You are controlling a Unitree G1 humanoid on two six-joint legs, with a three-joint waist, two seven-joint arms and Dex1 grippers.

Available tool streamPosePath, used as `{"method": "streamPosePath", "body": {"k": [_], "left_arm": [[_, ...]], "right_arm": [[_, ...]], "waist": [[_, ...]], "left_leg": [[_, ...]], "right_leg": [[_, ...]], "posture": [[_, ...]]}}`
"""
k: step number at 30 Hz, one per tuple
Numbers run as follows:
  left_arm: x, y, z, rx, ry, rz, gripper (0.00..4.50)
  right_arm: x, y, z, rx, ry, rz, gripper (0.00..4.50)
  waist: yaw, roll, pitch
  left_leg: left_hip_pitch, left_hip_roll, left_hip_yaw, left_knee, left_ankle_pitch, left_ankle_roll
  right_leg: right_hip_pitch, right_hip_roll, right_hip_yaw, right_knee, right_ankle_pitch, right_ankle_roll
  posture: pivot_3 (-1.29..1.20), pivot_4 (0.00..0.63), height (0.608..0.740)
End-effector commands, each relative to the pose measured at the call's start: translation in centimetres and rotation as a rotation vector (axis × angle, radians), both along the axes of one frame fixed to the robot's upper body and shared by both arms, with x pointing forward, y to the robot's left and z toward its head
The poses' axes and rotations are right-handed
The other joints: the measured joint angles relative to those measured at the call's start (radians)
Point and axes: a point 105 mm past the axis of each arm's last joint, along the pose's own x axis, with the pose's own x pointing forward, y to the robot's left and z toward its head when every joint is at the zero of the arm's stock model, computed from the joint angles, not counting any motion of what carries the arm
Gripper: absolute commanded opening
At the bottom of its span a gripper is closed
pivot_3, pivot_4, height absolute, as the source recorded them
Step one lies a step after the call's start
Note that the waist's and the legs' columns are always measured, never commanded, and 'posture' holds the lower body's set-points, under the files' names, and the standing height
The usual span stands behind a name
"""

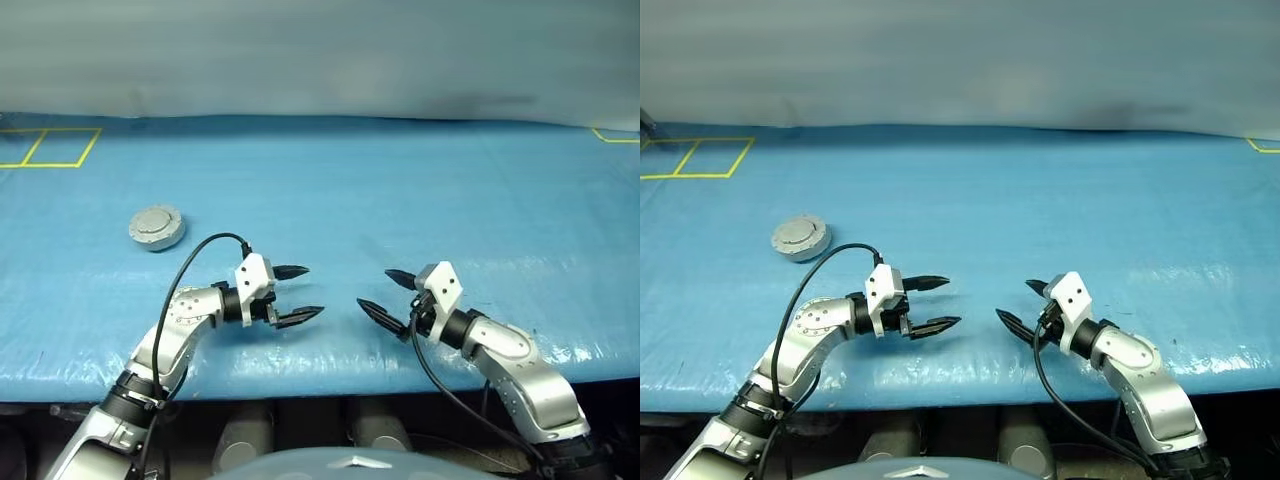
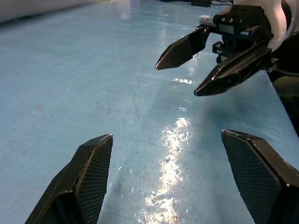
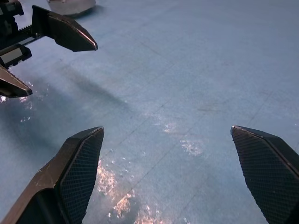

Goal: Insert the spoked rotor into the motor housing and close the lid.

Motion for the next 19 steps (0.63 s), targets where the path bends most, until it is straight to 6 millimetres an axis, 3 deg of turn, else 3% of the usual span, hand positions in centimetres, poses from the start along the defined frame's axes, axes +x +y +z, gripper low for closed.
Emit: {"method": "streamPosePath", "body": {"k": [1,19], "left_arm": [[0.6,0.5,0.9,-0.026,-0.050,0.051,4.04],[1.5,-0.2,1.4,-0.064,-0.085,0.131,4.04]], "right_arm": [[0.5,0.3,1.3,0.002,-0.059,0.009,4.46],[1.4,1.6,1.2,0.011,-0.079,-0.023,4.46]], "waist": [[0.006,0.000,0.000],[0.020,0.000,0.000]], "left_leg": [[0.000,-0.001,0.001,0.000,0.000,0.000],[-0.007,-0.002,0.002,0.004,0.000,-0.003]], "right_leg": [[0.000,-0.001,0.000,0.000,0.000,0.001],[-0.005,-0.002,0.000,-0.001,0.002,0.004]], "posture": [[0.00,0.150,0.740],[0.00,0.150,0.740]]}}
